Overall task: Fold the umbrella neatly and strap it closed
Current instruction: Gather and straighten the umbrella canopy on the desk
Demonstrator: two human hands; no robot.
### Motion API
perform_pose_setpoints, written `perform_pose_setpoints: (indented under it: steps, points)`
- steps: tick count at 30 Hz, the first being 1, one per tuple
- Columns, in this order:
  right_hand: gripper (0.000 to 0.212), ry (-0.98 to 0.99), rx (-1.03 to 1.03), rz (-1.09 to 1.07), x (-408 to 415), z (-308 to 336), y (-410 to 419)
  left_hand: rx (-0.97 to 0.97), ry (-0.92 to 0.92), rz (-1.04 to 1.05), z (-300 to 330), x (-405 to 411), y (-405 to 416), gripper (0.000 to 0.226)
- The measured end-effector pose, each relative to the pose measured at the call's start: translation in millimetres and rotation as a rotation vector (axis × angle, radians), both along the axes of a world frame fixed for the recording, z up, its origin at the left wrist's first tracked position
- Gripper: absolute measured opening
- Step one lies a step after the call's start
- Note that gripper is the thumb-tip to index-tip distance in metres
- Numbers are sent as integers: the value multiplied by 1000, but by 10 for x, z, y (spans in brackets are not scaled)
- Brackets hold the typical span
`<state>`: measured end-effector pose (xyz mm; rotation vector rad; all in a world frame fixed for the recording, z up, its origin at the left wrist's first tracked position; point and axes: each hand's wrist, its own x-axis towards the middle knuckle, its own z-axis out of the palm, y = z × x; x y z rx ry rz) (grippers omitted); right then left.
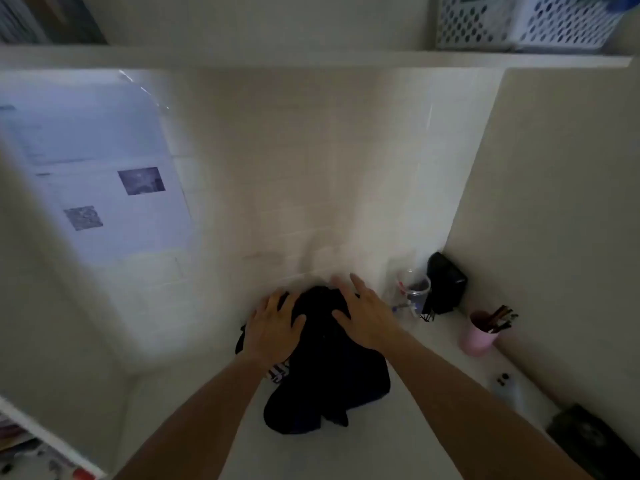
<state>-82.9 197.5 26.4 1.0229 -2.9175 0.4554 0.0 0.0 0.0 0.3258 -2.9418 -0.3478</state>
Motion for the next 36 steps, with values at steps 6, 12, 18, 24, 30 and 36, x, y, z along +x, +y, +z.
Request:
perform_pose_setpoints:
  steps: [6, 12, 18, 24, 30, 36]
  points:
    - [54, 83, -86, 115, -350, -424, -401, 88, 124, -45, -421, -426, -14, 58]
    - [32, 220, -283, 120, -49, -848, -162, 279, 192, -252, -1018, -333, 117, 53]
    - [21, 292, -145, 120, 658, -1063, 436, 20, 206, -373, -1474, 244, 427, 47]
    - [36, 252, 46, -63, 1179, -1910, 841, -125, 154, -425, -2147, 743, 808, 64]
    - [48, 196, 104, -259, 1598, -2575, 1001, -256, 128, -414, -2277, 1338, 1117, 48]
    - [41, 189, 67, -340, 1807, -2759, 1112, -408, 719, -438, -2008, 1674, 1183, 20]
